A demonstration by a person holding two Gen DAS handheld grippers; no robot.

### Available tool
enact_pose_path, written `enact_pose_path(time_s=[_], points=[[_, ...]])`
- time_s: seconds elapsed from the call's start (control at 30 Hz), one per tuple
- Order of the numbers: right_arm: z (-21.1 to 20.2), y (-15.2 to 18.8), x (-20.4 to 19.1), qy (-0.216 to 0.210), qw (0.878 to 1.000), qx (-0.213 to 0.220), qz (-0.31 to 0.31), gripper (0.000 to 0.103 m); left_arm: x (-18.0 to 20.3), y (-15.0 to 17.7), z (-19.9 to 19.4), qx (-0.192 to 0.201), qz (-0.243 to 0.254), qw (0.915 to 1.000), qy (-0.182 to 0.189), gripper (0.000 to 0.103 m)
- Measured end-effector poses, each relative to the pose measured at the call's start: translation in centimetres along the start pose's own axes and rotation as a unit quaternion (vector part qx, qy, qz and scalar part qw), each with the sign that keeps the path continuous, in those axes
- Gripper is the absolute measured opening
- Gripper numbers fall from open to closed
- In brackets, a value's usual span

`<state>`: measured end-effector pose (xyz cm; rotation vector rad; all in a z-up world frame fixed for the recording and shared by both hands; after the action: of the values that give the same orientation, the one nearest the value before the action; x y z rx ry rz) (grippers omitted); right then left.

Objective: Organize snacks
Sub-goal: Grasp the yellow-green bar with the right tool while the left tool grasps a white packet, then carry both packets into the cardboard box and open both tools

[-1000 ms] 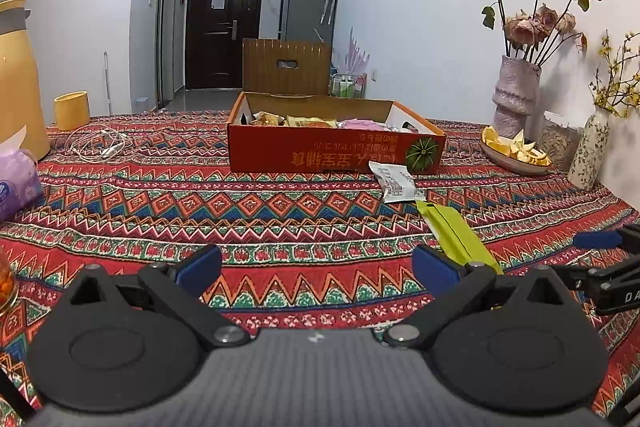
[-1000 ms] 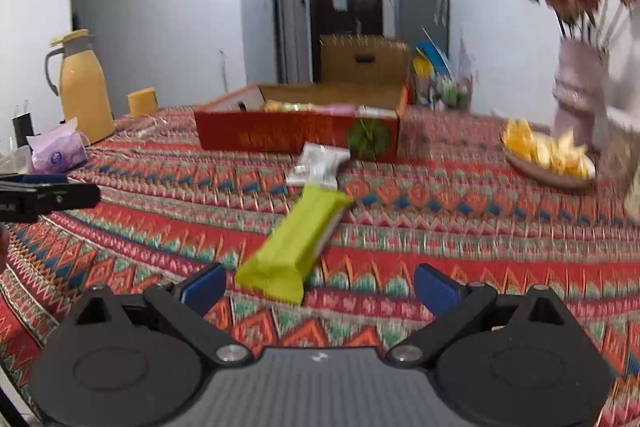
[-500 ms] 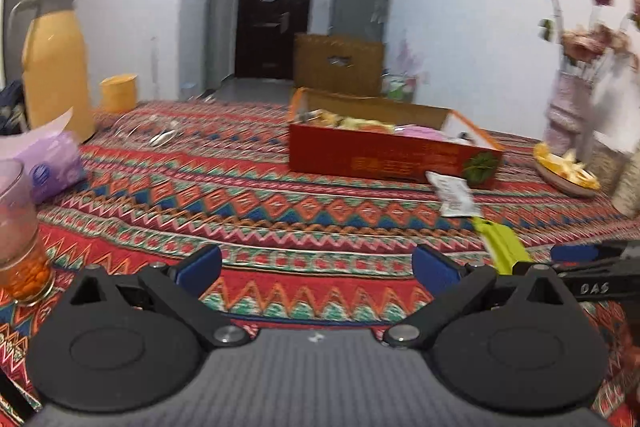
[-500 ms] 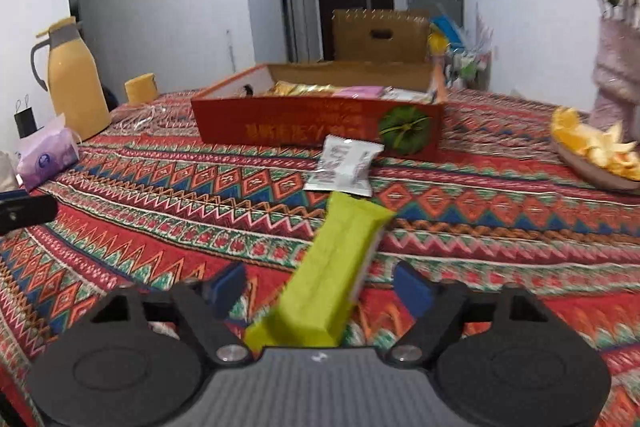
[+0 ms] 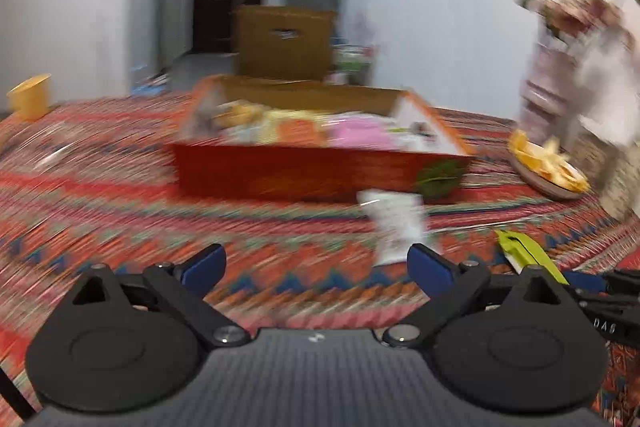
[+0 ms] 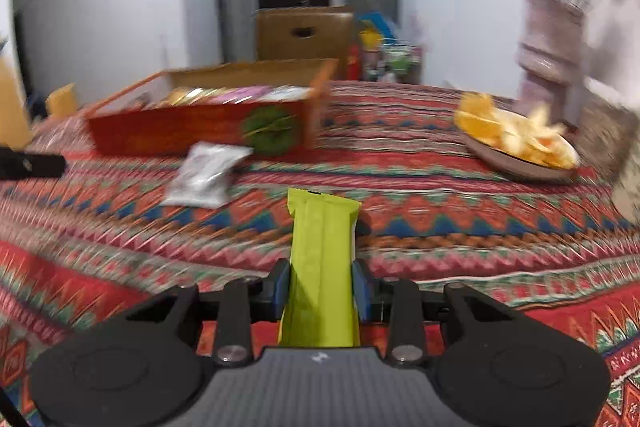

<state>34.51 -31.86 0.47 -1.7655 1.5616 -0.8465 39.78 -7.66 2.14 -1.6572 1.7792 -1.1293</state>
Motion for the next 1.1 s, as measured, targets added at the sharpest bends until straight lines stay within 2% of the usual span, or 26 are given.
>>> enact_pose_path(time_s=[0.07, 0.17, 0.23, 0.3, 0.37, 0.43, 0.5, 0.53, 0.63, 0.7, 0.83, 0.97, 1.1], points=[[0.3, -0.1, 1.5, -0.002, 1.000, 0.016, 0.025, 0.032, 2.4, -0.2, 2.9, -0.002, 0.015, 0.9996, 0.023, 0.099], [1.2, -0.2, 1.9, 0.006, 0.999, 0.016, 0.027, 0.032, 5.6, 0.1, 7.2, -0.007, 0.039, 0.9991, 0.015, 0.099], [1.7, -0.1, 1.8, 0.006, 1.000, 0.015, 0.023, 0.032, 7.0, 0.5, 8.9, -0.006, 0.068, 0.9977, 0.000, 0.088], [1.9, 0.1, 1.7, 0.003, 1.000, 0.018, 0.022, 0.032, 7.4, 0.8, 10.0, -0.005, 0.076, 0.9970, -0.017, 0.082], [2.0, 0.3, 1.8, 0.000, 0.999, 0.020, 0.026, 0.033, 7.3, 0.7, 11.0, -0.026, 0.057, 0.9979, -0.019, 0.071], [1.9, 0.3, 1.9, -0.003, 0.999, 0.021, 0.031, 0.033, 6.9, 0.8, 11.7, -0.048, 0.036, 0.9980, -0.017, 0.051], [1.9, 0.3, 2.0, -0.005, 0.999, 0.020, 0.034, 0.033, 7.0, 1.0, 11.6, -0.040, 0.046, 0.9979, -0.024, 0.044], [2.0, 0.3, 2.0, -0.006, 0.999, 0.020, 0.035, 0.033, 7.0, 1.0, 11.3, -0.037, 0.048, 0.9978, -0.026, 0.041], [2.0, 0.3, 2.0, -0.006, 0.999, 0.020, 0.035, 0.033, 6.7, 1.2, 9.8, -0.045, 0.026, 0.9984, -0.020, 0.041], [2.0, 0.4, 2.0, -0.007, 0.999, 0.020, 0.037, 0.033, 6.4, 1.7, 7.4, -0.035, 0.019, 0.9992, -0.008, 0.041], [2.0, 0.4, 2.3, -0.013, 0.999, 0.021, 0.046, 0.033, 5.2, 3.4, 1.4, -0.008, 0.016, 0.9998, -0.011, 0.041], [2.1, 0.3, 2.0, -0.009, 0.999, 0.020, 0.041, 0.033, 2.7, 5.1, -3.8, 0.003, -0.003, 0.9993, -0.036, 0.041], [2.1, 0.4, 1.9, -0.008, 0.999, 0.019, 0.039, 0.032, 0.0, 6.3, -7.0, 0.002, -0.033, 0.9980, -0.054, 0.041]])
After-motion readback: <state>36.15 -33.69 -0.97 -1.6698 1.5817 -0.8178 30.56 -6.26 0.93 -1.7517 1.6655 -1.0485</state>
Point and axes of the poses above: each gripper's, at about its wrist camera, not at the fingertips, and z roughly the way its jaws point, x to its right, y to its underside, the point moved 3 cm from there along z, roughly the way its jaws point, and after that the axes turned 8 degrees about -z, right-handed, at the moved point
